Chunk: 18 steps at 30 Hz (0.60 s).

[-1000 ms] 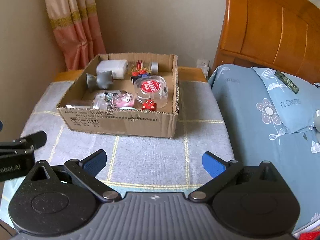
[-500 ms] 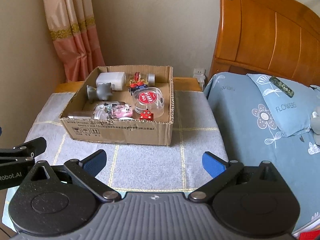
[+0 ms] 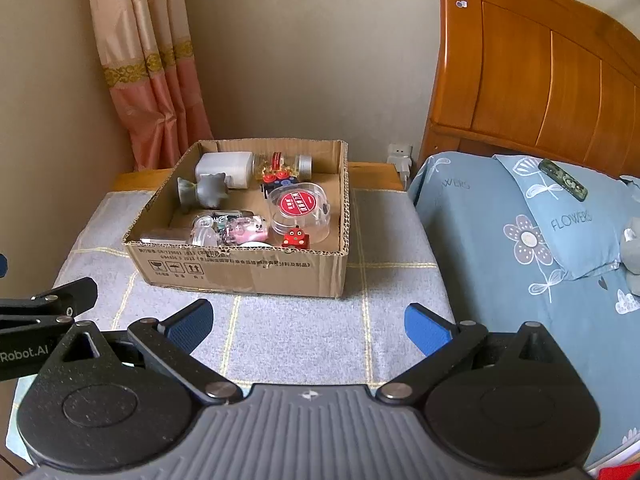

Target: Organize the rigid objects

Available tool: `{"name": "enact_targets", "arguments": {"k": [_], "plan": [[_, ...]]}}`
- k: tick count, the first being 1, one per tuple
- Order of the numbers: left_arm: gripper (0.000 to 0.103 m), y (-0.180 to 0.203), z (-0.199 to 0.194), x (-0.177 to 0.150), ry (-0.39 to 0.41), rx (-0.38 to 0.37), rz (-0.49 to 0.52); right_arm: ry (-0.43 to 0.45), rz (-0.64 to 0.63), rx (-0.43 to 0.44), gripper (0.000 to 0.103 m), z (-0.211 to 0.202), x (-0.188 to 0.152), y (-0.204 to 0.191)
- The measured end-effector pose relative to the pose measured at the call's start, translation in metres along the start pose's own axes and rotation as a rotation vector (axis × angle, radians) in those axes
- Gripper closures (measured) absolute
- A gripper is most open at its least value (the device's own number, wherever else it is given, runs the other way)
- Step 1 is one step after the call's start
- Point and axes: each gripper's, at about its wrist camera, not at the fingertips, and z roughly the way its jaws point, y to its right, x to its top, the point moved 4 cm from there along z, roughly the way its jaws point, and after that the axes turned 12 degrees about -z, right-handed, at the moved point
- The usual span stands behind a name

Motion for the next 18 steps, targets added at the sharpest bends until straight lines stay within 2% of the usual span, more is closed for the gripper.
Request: {"name": "enact_targets", "arguments": {"k": [18], "plan": [[0.001, 0.0018, -0.0031, 0.0015, 0.013, -0.003, -0.003, 0.010, 0.000, 0.000, 0.000, -0.0021, 0.0007, 0.0014]]}}
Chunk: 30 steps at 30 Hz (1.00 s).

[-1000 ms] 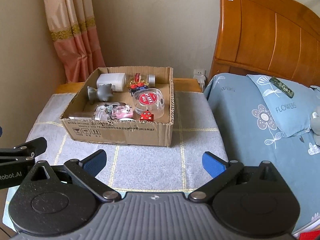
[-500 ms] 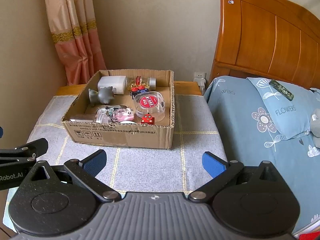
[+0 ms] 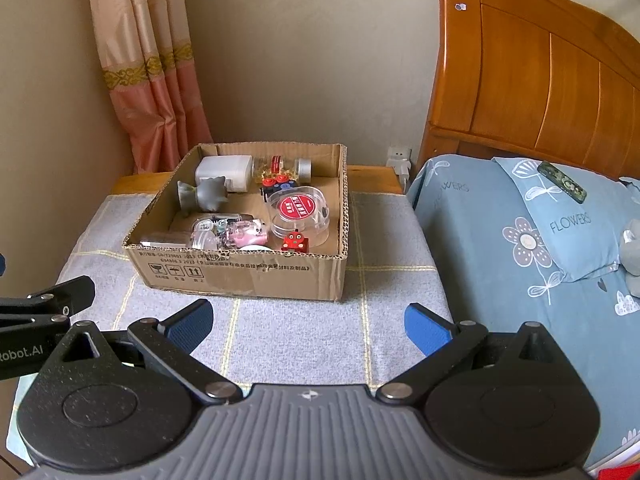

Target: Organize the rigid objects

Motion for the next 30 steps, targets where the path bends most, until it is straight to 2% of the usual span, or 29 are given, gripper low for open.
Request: {"name": "enact_targets", "arguments": {"k": [30], "plan": [[0.001, 0.0024, -0.0013, 0.0003, 0.000, -0.001, -0.001, 0.006, 0.005, 0.001, 0.000, -0.0010, -0.0004, 0.0001]]}}
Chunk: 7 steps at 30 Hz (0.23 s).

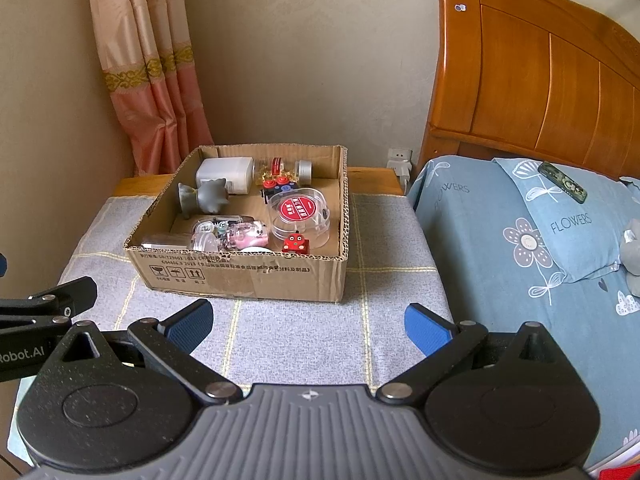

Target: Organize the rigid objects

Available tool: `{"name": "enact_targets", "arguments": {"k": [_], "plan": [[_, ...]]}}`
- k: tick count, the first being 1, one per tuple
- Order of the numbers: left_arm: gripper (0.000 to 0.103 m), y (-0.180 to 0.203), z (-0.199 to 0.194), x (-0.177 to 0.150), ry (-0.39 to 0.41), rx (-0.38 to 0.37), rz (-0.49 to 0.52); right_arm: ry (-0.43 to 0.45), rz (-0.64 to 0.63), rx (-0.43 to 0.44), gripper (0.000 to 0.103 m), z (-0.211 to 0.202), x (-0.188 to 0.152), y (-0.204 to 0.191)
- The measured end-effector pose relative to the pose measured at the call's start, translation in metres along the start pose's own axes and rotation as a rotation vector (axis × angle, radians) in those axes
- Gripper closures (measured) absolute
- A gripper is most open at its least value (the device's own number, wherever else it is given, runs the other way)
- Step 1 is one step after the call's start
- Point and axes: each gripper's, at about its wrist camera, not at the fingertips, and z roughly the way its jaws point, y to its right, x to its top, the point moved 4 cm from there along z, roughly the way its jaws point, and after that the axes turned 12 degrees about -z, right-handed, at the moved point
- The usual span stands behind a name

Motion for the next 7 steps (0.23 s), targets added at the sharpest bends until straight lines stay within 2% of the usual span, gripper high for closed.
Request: {"name": "enact_targets", "arguments": {"k": [7], "plan": [[0.001, 0.0009, -0.0006, 0.0008, -0.001, 0.000, 0.001, -0.001, 0.000, 0.001, 0.000, 0.0002, -0.0003, -0.0001]]}}
